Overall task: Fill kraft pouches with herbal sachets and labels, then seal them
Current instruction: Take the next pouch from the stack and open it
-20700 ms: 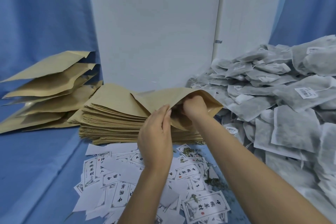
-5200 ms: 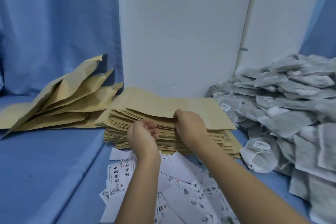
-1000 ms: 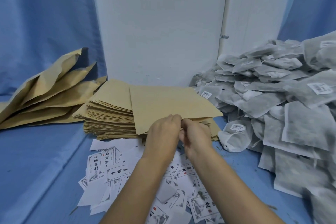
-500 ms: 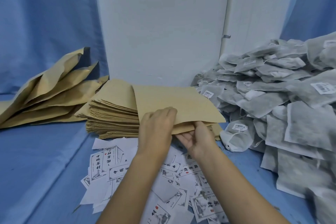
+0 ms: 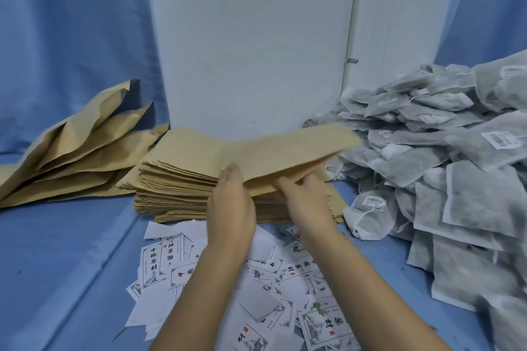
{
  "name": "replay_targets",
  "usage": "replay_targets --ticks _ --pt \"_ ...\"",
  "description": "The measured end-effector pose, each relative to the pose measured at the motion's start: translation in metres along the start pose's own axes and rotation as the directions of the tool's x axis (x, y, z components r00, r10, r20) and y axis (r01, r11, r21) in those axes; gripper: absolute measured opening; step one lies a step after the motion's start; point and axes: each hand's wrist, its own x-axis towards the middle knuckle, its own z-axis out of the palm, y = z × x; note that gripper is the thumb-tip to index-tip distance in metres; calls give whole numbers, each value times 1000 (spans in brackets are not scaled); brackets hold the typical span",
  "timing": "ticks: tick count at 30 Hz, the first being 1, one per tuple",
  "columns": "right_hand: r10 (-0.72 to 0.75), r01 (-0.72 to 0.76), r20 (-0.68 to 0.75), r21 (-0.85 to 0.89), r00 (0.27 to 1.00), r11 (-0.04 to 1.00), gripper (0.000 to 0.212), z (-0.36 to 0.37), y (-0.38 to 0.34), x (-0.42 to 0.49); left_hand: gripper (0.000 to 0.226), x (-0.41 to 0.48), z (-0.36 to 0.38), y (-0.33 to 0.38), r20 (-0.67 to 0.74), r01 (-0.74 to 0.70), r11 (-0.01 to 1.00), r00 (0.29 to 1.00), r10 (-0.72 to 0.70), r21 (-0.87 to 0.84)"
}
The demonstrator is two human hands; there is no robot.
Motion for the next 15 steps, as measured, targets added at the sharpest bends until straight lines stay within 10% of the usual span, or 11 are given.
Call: replay_targets --ticks 7,10,15 --pt "-358 439 261 -424 897 792 69 1 -5 -6 46 0 5 33 412 546 534 837 -359 -645" --pt "-373 455 262 -579 890 677 72 -8 0 0 29 2 3 33 361 512 274 816 -450 -814" --pt "-495 502 202 -619 845 604 66 -11 10 0 37 5 8 18 221 464 345 801 -556 -816"
